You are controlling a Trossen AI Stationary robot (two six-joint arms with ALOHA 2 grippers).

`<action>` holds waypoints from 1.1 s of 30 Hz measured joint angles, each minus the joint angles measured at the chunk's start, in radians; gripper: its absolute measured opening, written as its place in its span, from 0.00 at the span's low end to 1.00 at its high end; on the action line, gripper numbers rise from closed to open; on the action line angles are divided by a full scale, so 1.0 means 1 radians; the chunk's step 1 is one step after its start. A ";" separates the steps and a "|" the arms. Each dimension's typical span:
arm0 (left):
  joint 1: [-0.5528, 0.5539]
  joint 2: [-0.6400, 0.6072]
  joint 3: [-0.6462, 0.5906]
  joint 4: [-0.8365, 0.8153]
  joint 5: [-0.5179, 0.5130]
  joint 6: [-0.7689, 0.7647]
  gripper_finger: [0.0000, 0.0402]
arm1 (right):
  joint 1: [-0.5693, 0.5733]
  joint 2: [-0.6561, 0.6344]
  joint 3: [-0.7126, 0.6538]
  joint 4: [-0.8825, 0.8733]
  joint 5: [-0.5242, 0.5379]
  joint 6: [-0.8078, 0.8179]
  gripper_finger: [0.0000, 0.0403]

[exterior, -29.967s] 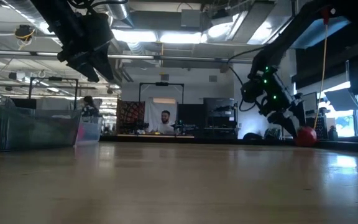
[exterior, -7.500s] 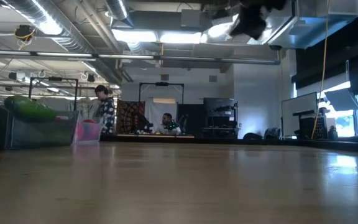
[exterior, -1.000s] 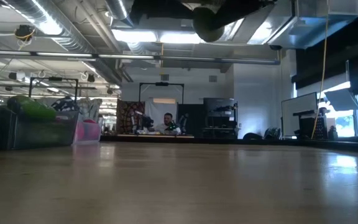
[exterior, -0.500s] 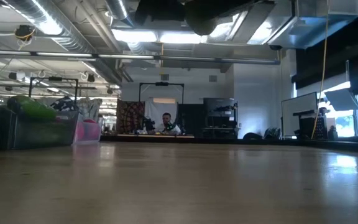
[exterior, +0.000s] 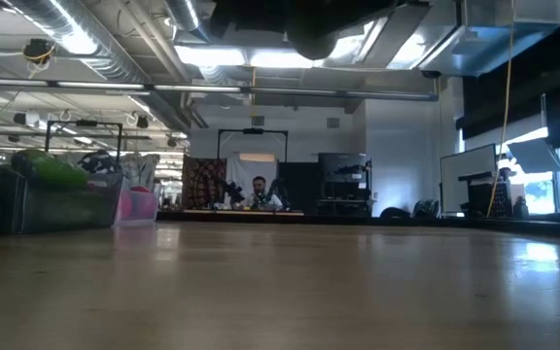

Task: Sort produce into baskets
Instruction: Put the lime into the white bin

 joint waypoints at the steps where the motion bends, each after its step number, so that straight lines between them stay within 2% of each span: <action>1: 0.000 0.000 0.000 -0.001 -0.001 0.006 0.38 | -0.004 0.000 0.000 0.006 -0.002 0.002 0.10; 5: -0.002 -0.001 -0.002 -0.009 -0.003 0.019 0.38 | -0.015 0.000 0.000 0.016 -0.048 0.006 0.20; 10: -0.005 -0.010 -0.002 -0.029 0.011 0.028 0.40 | -0.011 -0.010 0.001 0.022 -0.088 0.003 0.40; 15: -0.029 -0.072 0.008 -0.176 0.009 -0.028 0.39 | 0.026 -0.048 0.003 -0.088 -0.159 0.013 0.54; 20: -0.091 -0.161 0.010 -0.383 0.023 -0.133 0.40 | 0.062 -0.056 0.003 -0.244 -0.283 0.088 0.56; 22: -0.119 -0.203 0.010 -0.492 0.068 -0.216 0.40 | 0.070 -0.055 -0.002 -0.294 -0.322 0.134 0.55; 27: -0.200 -0.276 0.010 -0.770 0.182 -0.477 0.40 | 0.073 -0.050 -0.047 -0.283 -0.386 0.194 0.53; 33: -0.315 -0.296 0.010 -0.964 0.378 -0.707 0.41 | 0.071 -0.050 -0.082 -0.265 -0.406 0.196 0.52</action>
